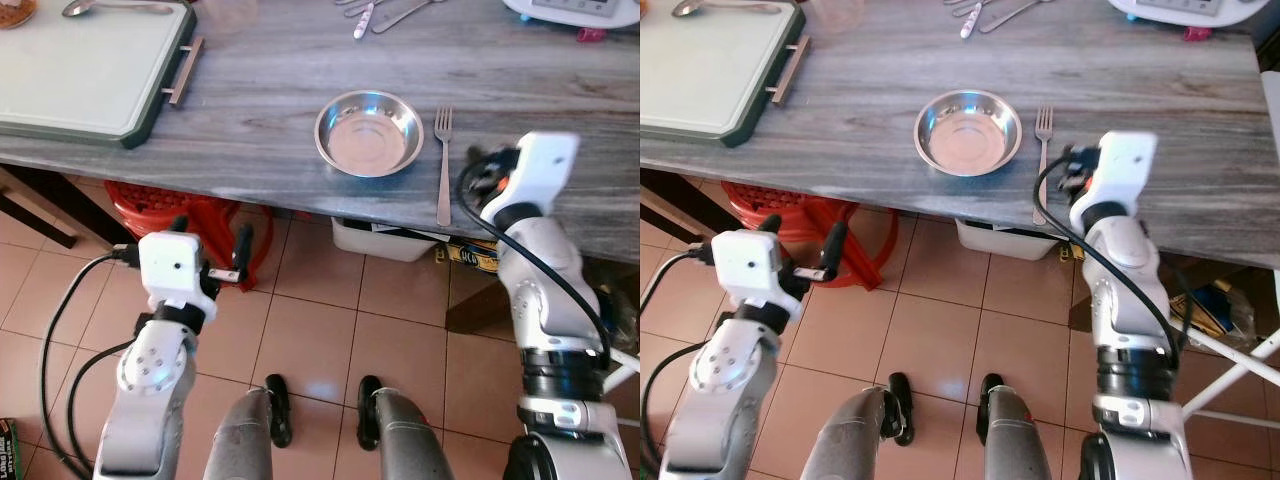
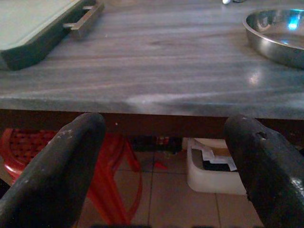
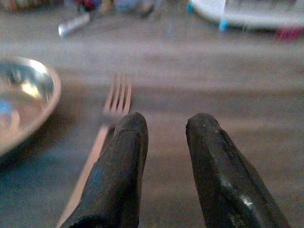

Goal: Setting the table

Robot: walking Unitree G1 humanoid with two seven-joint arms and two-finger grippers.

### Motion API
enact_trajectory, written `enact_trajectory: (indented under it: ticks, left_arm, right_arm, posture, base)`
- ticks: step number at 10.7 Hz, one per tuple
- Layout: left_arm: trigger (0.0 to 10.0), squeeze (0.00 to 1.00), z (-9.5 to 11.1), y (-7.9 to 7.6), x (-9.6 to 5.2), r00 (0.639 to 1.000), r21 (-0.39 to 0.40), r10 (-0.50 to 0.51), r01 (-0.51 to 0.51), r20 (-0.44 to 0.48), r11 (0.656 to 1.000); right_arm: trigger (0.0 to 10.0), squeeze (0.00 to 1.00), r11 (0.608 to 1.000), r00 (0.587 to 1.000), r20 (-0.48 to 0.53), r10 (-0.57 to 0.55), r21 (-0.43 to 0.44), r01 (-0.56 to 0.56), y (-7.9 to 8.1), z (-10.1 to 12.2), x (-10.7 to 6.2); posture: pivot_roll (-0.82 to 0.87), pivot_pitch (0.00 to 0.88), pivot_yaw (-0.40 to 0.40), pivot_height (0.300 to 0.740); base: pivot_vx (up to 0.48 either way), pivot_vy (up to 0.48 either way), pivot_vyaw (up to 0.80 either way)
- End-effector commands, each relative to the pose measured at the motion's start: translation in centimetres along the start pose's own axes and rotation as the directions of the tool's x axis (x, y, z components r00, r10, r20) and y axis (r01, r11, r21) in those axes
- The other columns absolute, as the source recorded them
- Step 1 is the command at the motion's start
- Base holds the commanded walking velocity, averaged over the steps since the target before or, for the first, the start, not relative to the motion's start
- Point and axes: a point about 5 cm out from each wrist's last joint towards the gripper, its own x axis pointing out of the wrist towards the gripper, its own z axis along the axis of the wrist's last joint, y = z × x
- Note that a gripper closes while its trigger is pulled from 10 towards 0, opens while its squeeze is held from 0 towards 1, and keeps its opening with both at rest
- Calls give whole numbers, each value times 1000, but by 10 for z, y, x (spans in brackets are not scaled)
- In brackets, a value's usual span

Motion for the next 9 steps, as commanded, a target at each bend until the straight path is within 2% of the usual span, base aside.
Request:
enact_trajectory:
  ticks: [1,3,5,7,8,9]
  left_arm:
    - [10000,0,-3,2,0,1000,4,24,-24,0,1000]
    - [10000,0,-5,5,1,997,5,73,-73,-4,997]
    - [10000,0,-14,5,2,992,-5,118,-118,-40,993]
    - [10000,0,-8,7,15,991,-11,135,-135,-4,991]
    - [10000,0,0,9,26,989,-14,144,-143,37,990]
    - [10000,0,0,9,28,989,-14,145,-144,39,989]
  right_arm:
    - [10000,0,998,996,86,-9,-58,14,4,11,-7]
    - [10000,0,992,987,159,-15,-118,34,13,18,-19]
    - [10000,0,991,991,132,-28,-126,44,19,2,-34]
    - [10000,0,991,994,105,-24,-129,38,23,-11,-39]
    - [10000,0,988,994,104,-24,-149,39,25,-13,-39]
    - [10000,0,990,995,97,-19,-135,32,26,-16,-40]
  posture:
    - [35,244,12,740]
    - [24,206,11,740]
    - [15,181,5,740]
    - [7,157,-2,740]
    - [3,148,-1,740]
    - [-1,142,0,740]
  base:
    - [0,0,0]
    - [0,0,0]
    - [0,0,0]
    - [0,0,0]
    - [-255,0,0]
    - [-262,0,0]
